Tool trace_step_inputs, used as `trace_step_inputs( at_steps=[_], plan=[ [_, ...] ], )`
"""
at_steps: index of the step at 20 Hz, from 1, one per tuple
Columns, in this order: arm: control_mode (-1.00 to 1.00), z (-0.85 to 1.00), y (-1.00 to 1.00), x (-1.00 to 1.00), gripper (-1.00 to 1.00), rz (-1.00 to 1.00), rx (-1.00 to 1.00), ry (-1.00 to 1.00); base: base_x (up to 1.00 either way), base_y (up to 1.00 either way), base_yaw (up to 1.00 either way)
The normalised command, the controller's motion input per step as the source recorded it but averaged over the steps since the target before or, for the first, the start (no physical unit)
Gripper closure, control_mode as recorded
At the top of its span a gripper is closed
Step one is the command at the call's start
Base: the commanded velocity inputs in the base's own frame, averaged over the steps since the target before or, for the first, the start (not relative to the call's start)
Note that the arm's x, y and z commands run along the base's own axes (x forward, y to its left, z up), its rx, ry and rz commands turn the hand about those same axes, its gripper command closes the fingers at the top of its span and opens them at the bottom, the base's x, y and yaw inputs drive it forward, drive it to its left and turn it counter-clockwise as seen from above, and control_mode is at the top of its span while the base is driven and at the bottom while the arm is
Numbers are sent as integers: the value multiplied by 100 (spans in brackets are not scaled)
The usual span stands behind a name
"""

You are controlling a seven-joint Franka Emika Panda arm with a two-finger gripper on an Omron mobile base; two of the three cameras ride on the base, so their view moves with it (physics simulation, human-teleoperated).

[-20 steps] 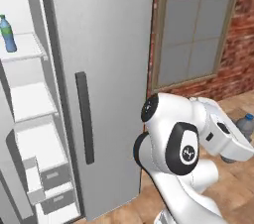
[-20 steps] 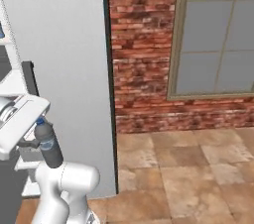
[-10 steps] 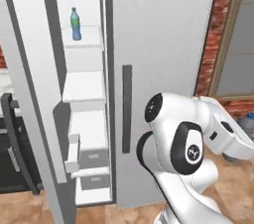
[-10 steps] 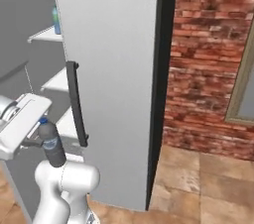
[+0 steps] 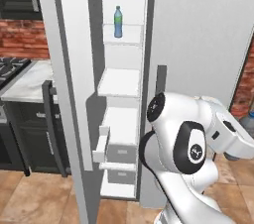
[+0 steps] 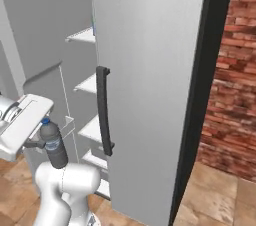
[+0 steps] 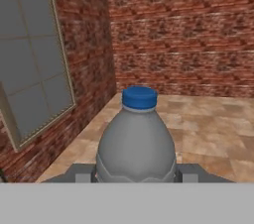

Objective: Take the bottled waters from the counter and place them in the freezer to freeze. Close the freezer door after placing the bottles.

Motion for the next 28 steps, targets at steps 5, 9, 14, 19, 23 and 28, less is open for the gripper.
trace_step_inputs(
  at_steps=[5,9,14,19,23,28],
  plan=[
    [100,0,0,0,100,0,0,0,59,28,26],
    [100,0,0,0,100,0,0,0,77,31,17],
    [100,0,0,0,100,0,0,0,77,24,15],
    [100,0,0,0,100,0,0,0,3,26,10],
    [100,0,0,0,100,0,0,0,11,9,-1],
    [-100,34,20,0,100,3,-10,-14,0,13,1]
  ],
)
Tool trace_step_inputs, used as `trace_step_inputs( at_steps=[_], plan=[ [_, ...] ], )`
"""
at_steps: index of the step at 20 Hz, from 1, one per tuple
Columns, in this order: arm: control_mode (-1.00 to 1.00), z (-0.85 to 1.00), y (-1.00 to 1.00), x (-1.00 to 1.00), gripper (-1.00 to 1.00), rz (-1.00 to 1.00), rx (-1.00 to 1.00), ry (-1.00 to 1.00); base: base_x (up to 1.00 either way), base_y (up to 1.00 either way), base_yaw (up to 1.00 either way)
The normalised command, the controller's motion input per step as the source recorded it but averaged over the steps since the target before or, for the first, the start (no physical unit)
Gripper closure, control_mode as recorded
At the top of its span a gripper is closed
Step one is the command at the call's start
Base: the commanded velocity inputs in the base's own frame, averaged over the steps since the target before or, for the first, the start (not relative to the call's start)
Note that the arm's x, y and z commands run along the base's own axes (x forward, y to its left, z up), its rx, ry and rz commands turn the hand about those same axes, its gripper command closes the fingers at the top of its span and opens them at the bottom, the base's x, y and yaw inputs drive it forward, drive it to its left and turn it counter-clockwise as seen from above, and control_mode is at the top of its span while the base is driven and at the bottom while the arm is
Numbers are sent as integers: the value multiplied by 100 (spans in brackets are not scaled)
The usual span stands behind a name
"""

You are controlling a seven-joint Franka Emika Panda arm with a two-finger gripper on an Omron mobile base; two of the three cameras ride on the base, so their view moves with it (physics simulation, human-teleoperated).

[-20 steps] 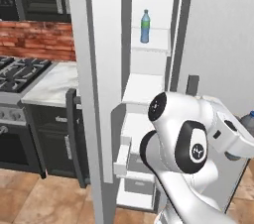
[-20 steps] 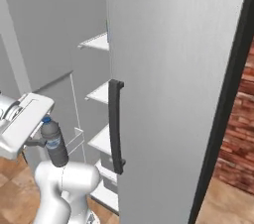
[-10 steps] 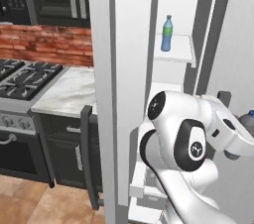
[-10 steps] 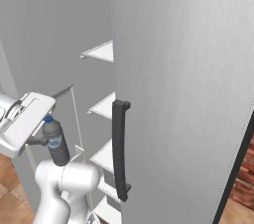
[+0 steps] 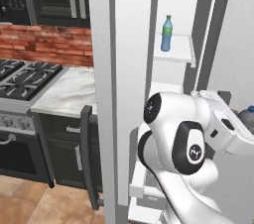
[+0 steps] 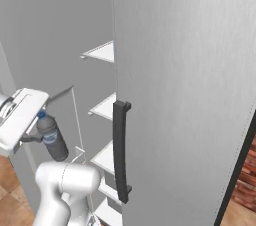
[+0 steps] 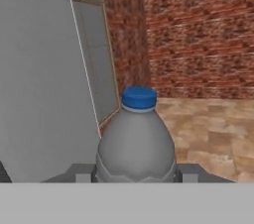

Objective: Take the bottled waters from the counter and place them in the freezer to freeze. Close the freezer door after placing the bottles.

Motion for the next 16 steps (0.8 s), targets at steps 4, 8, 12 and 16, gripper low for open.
trace_step_inputs(
  at_steps=[4,8,12,16],
  plan=[
    [-100,67,47,0,100,19,-28,-21,0,0,0],
    [-100,60,46,4,100,25,-27,-5,0,0,0],
    [-100,50,35,47,100,23,-18,0,0,0,0],
    [-100,52,2,47,100,25,-6,10,0,0,0]
  ],
)
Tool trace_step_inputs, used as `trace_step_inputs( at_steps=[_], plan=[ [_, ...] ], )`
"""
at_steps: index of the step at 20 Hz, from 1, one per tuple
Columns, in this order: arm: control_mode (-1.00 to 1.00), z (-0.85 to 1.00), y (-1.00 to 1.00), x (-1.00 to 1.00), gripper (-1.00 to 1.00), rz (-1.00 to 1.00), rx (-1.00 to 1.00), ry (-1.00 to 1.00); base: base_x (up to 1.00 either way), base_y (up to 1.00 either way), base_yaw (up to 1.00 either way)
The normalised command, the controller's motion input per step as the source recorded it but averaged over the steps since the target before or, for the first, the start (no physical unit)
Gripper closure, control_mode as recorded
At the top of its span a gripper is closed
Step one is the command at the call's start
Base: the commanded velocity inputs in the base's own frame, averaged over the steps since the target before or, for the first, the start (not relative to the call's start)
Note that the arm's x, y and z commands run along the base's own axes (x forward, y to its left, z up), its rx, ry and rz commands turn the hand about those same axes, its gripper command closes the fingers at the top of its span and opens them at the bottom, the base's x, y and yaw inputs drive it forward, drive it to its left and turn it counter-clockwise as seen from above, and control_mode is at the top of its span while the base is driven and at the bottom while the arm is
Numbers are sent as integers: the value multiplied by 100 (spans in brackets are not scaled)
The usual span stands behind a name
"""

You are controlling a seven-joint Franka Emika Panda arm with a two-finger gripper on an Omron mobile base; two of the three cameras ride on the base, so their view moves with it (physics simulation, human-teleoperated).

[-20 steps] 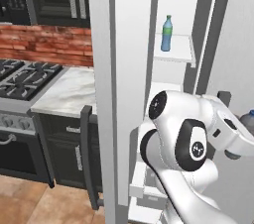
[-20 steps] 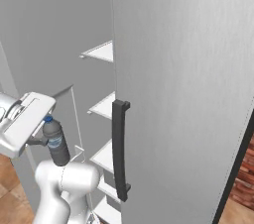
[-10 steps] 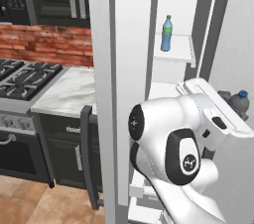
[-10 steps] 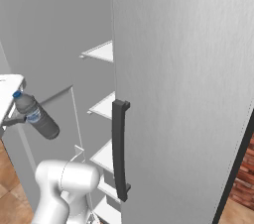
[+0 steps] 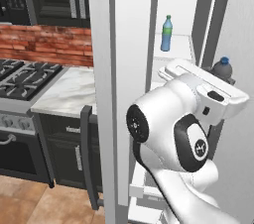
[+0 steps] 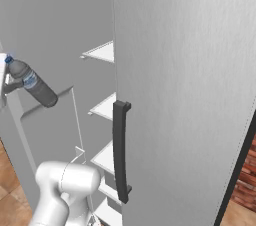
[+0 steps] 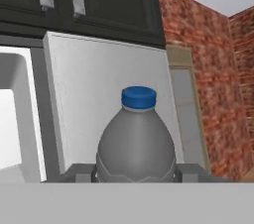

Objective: Take the bottled waters from the counter and place them in the freezer to freeze. Close the freezer door after placing the bottles.

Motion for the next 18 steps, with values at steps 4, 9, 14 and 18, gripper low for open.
trace_step_inputs(
  at_steps=[4,9,14,18],
  plan=[
    [-100,39,-14,66,100,24,0,26,0,0,0],
    [-100,9,-21,45,100,23,0,10,0,0,0],
    [-100,0,-8,48,100,14,0,0,0,0,0],
    [-100,0,-6,60,100,6,0,1,0,0,0]
  ],
)
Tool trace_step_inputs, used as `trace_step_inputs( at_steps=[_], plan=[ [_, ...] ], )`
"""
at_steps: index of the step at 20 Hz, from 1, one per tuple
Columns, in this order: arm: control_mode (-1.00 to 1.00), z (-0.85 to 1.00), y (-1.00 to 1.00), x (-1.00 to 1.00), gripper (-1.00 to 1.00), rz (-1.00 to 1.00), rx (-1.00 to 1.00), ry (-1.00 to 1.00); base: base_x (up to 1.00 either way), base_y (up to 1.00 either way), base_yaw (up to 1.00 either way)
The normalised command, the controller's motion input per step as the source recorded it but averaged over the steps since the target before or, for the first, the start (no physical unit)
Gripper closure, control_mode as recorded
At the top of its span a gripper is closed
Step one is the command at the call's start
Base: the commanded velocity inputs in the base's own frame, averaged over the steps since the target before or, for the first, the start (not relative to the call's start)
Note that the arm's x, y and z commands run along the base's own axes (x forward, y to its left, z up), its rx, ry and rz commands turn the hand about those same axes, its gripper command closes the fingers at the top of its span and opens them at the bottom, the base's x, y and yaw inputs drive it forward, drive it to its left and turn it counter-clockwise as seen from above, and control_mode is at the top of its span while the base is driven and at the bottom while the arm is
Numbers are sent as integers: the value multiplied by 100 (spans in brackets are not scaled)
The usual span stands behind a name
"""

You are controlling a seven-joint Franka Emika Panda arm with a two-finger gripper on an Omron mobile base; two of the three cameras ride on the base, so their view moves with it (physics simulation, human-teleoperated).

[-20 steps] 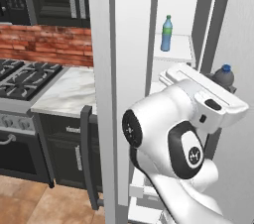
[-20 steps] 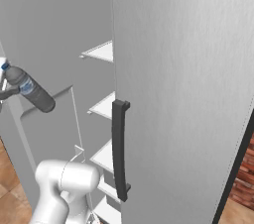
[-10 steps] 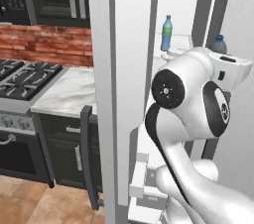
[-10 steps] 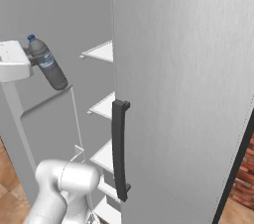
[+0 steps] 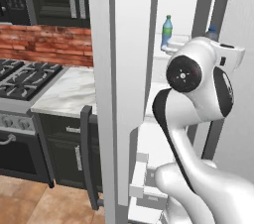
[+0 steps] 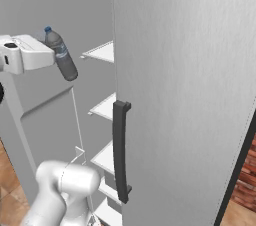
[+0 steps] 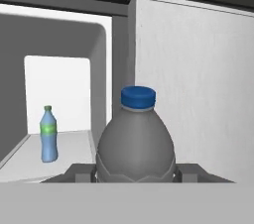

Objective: Take the bottled waters from the counter and place them in the freezer to freeze. Close the freezer door after placing the bottles.

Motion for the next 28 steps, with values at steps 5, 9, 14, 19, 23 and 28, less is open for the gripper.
trace_step_inputs(
  at_steps=[5,9,14,19,23,28],
  plan=[
    [-100,0,-4,76,100,1,0,3,0,0,0],
    [-100,0,2,50,100,0,0,6,0,0,0],
    [-100,0,0,49,100,0,0,1,0,0,0],
    [-100,0,0,59,100,0,0,0,0,0,0],
    [-100,0,-13,39,100,0,1,1,0,0,0],
    [-100,0,-28,19,100,0,12,0,0,0,0]
  ],
)
